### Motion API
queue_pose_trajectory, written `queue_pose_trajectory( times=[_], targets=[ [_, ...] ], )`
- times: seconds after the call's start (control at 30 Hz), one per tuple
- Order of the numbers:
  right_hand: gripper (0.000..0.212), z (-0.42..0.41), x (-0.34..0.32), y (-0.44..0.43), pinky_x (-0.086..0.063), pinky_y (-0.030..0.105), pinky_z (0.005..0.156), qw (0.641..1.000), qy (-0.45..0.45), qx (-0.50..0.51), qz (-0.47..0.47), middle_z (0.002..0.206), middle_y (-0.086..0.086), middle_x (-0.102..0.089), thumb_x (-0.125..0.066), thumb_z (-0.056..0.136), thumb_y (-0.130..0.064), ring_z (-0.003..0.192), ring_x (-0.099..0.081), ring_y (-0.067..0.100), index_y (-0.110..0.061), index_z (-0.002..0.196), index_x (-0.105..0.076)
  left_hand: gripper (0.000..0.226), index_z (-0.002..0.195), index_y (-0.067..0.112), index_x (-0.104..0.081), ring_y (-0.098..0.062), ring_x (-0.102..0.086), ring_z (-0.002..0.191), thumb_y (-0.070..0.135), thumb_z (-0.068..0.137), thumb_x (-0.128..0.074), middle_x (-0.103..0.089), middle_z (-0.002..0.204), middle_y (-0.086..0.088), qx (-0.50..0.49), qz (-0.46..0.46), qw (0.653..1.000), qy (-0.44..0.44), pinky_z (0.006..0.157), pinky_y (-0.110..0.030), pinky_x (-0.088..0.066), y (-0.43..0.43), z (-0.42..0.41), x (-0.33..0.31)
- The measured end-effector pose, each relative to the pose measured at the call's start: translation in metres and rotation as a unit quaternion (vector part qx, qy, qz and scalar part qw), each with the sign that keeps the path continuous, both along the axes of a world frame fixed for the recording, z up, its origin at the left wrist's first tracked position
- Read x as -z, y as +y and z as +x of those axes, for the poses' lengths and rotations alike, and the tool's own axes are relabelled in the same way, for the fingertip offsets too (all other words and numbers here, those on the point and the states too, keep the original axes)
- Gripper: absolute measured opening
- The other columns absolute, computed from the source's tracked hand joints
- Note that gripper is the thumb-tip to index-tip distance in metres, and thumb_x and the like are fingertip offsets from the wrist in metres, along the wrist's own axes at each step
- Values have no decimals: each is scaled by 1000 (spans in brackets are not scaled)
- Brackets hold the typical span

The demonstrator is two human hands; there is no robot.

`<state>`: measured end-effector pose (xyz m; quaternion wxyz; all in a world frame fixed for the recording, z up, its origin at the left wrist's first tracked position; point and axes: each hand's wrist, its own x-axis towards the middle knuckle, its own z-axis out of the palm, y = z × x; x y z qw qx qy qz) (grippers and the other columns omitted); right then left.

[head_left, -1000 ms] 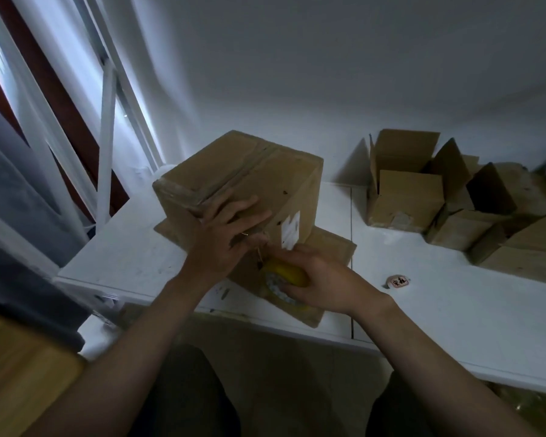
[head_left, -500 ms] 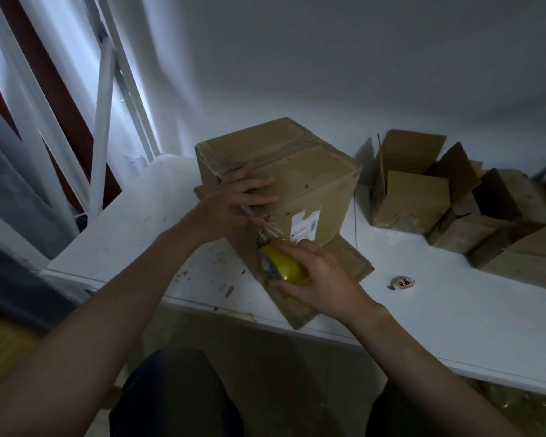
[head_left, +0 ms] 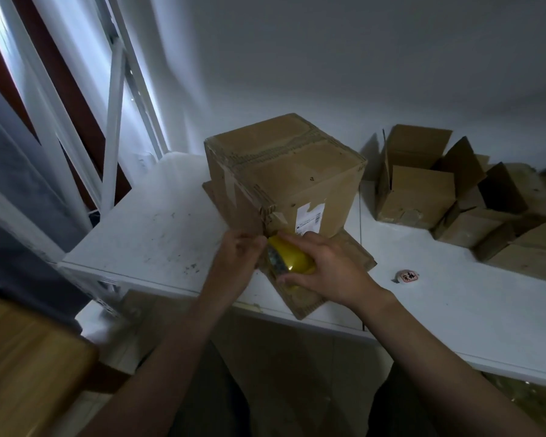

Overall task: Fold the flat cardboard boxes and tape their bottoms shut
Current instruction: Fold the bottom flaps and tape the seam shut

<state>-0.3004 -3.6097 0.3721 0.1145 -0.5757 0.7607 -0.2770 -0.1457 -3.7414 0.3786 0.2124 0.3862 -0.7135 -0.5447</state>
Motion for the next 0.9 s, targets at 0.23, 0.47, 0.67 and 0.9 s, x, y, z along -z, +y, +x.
queue_pose_trajectory(
  times=[0.23,0.47,0.67,0.9],
  targets=[
    [46,-23,-5,29,-41,27,88,998,49,-9,-26,115,-2,-57,-33,106,-44,104,-50,10,-33,148,-46,40,125,18,-56,-26,-72,96,24,90,-73,-68,117,-6,-43,180,976,112,64,-35,-62,39,-28,-8],
    [48,-107,41,104,-48,47,88,938,146,205,239,130,9,-49,-42,95,-8,115,-46,38,-21,140,-53,49,137,18,-50,-23,-71,90,27,93,-71,-64,120,-8,-120,172,973,98,57,-28,-59,54,-38,-10],
    [37,-146,77,143,-47,46,98,919,89,248,294,133,9,-50,-48,100,-17,124,-44,38,-20,136,-57,39,134,23,-55,-21,-71,87,27,97,-66,-66,115,-5,-150,132,974,102,55,-28,-58,66,-47,-10],
    [27,-141,93,146,-43,30,80,942,-49,308,125,109,14,-66,-69,90,-15,101,-63,34,-8,116,-65,44,136,28,-52,-26,-60,113,34,95,-68,-56,130,-1,-183,112,971,103,83,-43,-60,75,-55,-8]
  ],
)
